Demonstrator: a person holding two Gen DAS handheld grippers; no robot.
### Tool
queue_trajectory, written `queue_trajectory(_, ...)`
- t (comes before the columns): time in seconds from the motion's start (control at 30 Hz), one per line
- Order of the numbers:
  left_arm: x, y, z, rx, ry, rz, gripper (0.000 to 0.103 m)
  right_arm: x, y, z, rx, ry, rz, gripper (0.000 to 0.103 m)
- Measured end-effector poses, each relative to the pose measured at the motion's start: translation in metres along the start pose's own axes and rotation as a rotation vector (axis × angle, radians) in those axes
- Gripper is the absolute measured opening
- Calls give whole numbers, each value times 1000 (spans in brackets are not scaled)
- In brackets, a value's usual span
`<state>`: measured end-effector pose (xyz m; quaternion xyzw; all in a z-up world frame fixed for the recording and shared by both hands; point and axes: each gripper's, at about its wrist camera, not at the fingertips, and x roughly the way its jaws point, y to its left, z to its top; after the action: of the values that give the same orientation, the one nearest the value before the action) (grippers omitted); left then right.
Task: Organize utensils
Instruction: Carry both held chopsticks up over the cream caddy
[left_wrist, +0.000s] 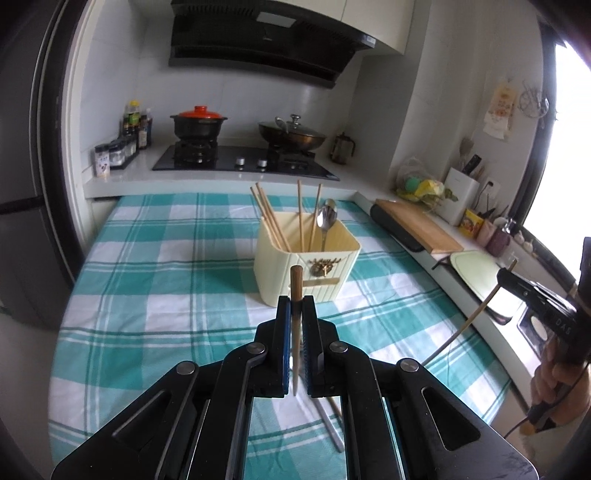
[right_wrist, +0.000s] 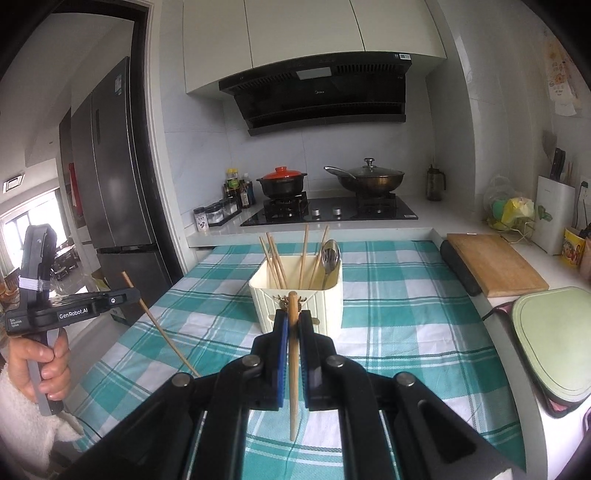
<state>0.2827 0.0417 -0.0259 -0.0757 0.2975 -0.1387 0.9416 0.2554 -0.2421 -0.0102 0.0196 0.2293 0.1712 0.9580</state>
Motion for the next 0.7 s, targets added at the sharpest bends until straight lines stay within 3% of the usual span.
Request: queue_trajectory(0.7, -3, 0, 13, -21, 5, -53, 4, 1, 1, 17, 4, -21, 28, 6)
